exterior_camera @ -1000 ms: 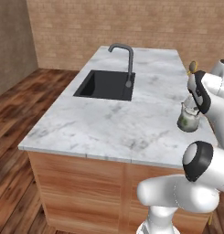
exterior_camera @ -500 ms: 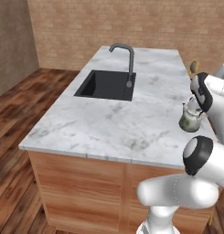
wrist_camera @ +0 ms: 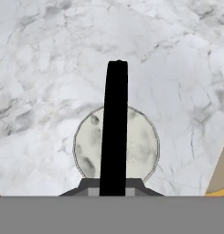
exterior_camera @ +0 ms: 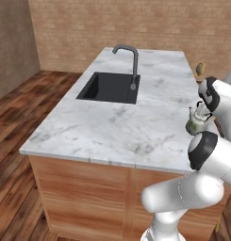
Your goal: The kettle is done boiling. Turn off the stove, then wait for 300 timesteps before moving the kettle to the dining table.
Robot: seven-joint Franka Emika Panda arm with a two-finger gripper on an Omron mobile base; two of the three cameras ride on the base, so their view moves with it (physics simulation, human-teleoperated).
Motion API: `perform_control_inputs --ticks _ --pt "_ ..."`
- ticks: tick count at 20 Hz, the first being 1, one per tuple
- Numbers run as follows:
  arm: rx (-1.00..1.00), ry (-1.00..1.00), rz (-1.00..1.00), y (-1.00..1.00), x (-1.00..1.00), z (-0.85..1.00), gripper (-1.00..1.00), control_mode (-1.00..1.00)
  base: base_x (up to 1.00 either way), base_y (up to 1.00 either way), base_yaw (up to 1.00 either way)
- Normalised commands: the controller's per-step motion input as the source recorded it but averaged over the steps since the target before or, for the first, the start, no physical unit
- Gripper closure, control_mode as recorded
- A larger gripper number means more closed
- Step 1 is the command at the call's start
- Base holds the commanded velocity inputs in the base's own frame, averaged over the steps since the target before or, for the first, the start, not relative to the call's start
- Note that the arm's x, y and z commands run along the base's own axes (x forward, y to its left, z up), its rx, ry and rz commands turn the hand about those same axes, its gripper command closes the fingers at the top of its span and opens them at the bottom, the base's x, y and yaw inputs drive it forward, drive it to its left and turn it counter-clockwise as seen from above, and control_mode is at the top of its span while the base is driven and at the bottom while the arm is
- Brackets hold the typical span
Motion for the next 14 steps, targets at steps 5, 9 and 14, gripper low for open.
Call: perform_control_inputs --ticks 5,9,14 --pt "0.0 0.0 0.01 -0.02 0.18 -0.21 1.0 -1.0 0.0 0.0 0.0" --pt "0.0 0.0 0.01 0.0 0.18 -0.25 1.0 -1.0 0.0 0.0 0.0" --pt "0.0 0.0 0.0 0.0 0.18 -0.26 1.0 -1.0 0.0 0.0 0.0"
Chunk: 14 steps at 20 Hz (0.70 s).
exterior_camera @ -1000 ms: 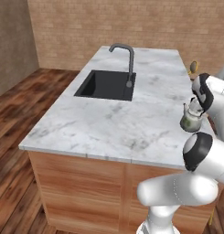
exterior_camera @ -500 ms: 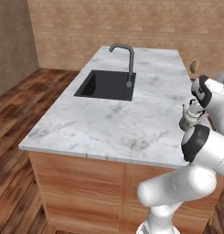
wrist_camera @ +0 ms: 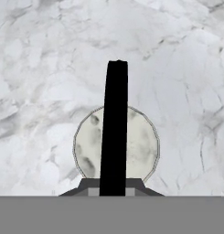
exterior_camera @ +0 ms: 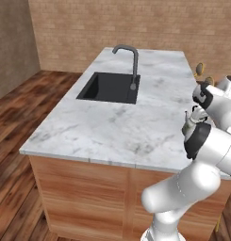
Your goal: The kettle is done boiling. Turn off the stove, then wait for 300 timesteps before moving the kettle to the dining table.
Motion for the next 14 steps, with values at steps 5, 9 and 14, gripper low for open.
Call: perform_control_inputs --ticks 5,9,14 --pt "0.0 0.0 0.0 -0.04 0.19 -0.23 1.0 -1.0 0.0 0.0 0.0" --pt "0.0 0.0 0.0 -0.05 0.22 -0.21 1.0 -1.0 0.0 0.0 0.0" --pt "0.0 0.0 0.0 -0.05 0.17 -0.19 1.0 -1.0 0.0 0.0 0.0"
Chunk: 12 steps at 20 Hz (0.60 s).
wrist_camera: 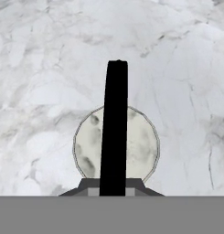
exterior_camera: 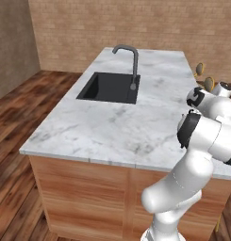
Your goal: The kettle is done boiling. Turn off the stove, then wait for 300 timesteps before moving the kettle to the dining table.
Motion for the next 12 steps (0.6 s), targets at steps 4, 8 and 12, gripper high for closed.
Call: perform_control_inputs --ticks 4,8,12 --pt "0.0 0.0 0.0 -0.04 0.13 -0.13 1.0 -1.0 0.0 0.0 0.0" --pt "0.0 0.0 0.0 -0.02 0.05 -0.07 1.0 -1.0 0.0 0.0 0.0" --pt "0.0 -0.01 0.0 -0.03 0.02 -0.08 1.0 -1.0 0.0 0.0 0.0"
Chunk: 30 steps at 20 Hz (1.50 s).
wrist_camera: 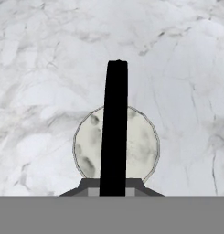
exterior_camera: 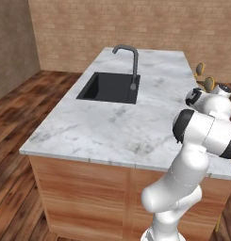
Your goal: The kettle is done boiling. Turn off the stove, then wait for 300 timesteps before moving the kettle to the dining table.
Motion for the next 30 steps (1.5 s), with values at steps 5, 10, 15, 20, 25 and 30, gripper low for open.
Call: perform_control_inputs --ticks 5,10,15,20,25,30 --pt "0.0 0.0 0.0 -0.02 0.02 -0.11 1.0 -1.0 0.0 0.0 0.0" --pt "0.0 0.0 0.0 0.0 0.03 -0.14 1.0 -1.0 0.0 0.0 0.0" --pt "0.0 0.0 0.0 0.0 0.03 -0.13 1.0 -1.0 0.0 0.0 0.0" --pt "0.0 0.0 0.0 0.0 0.04 -0.12 -1.0 -1.0 0.0 0.0 0.0" --pt "0.0 0.01 0.0 0.0 0.0 -0.01 1.0 -1.0 0.0 0.0 0.0" --pt "0.0 0.0 0.0 0.01 -0.15 0.01 1.0 -1.0 0.0 0.0 0.0"
